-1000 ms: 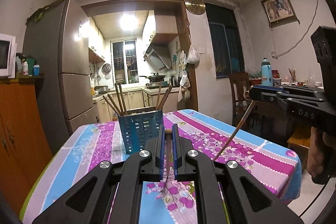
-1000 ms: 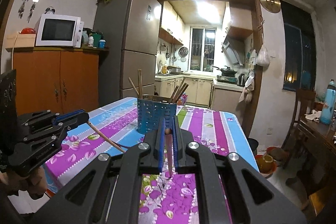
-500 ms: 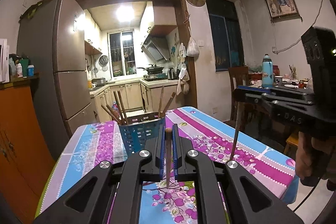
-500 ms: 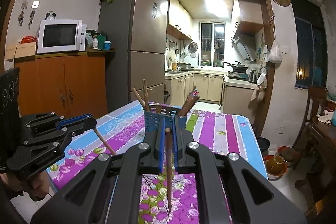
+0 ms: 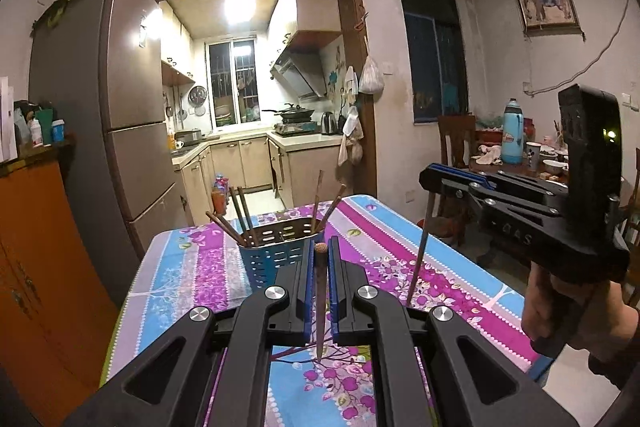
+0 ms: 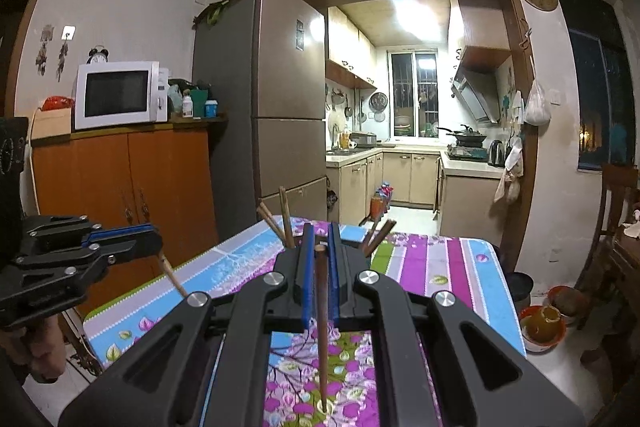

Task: Organize utensils
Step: 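Carry the left gripper's chopstick above the blue holder while the right gripper brings its chopstick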

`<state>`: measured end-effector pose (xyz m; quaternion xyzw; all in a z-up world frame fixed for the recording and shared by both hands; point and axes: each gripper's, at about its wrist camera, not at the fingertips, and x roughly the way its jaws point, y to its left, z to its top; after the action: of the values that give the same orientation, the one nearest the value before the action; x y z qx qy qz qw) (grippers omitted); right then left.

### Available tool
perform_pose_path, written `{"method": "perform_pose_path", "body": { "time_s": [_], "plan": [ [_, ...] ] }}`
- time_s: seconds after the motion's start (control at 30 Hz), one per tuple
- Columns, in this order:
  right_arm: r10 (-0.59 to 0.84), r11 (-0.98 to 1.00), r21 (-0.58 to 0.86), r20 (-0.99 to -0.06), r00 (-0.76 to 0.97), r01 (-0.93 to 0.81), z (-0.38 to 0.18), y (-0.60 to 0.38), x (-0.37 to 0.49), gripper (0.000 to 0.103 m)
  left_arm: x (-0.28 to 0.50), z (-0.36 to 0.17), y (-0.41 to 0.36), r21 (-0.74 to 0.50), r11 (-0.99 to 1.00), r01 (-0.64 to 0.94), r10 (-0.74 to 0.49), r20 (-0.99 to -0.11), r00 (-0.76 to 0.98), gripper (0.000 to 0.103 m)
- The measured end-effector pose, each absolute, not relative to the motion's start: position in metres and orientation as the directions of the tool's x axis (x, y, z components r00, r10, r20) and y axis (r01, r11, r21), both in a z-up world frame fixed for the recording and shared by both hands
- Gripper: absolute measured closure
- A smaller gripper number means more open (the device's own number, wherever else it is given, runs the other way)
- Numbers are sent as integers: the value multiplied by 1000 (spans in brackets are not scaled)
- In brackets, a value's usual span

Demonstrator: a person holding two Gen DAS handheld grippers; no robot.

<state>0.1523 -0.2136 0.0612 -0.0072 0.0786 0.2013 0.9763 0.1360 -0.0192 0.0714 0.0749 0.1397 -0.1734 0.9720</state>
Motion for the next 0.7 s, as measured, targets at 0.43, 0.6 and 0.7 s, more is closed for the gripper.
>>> {"method": "perform_pose_path", "body": {
  "time_s": [0.43, 0.6, 0.7],
  "plan": [
    [406, 914, 49, -167, 899, -404, 96, -201, 191, 98, 168, 113, -13, 79, 937, 341, -297, -335, 894, 95],
    [405, 914, 52, -170, 898, -403, 110, -196, 208, 98, 191, 128, -9, 56, 943, 328, -290, -345, 893, 95],
    [402, 915, 45, -169, 900, -400, 118, -193, 220, 98, 199, 135, -12, 59, 945, 322, -285, -336, 898, 95]
  ]
}}
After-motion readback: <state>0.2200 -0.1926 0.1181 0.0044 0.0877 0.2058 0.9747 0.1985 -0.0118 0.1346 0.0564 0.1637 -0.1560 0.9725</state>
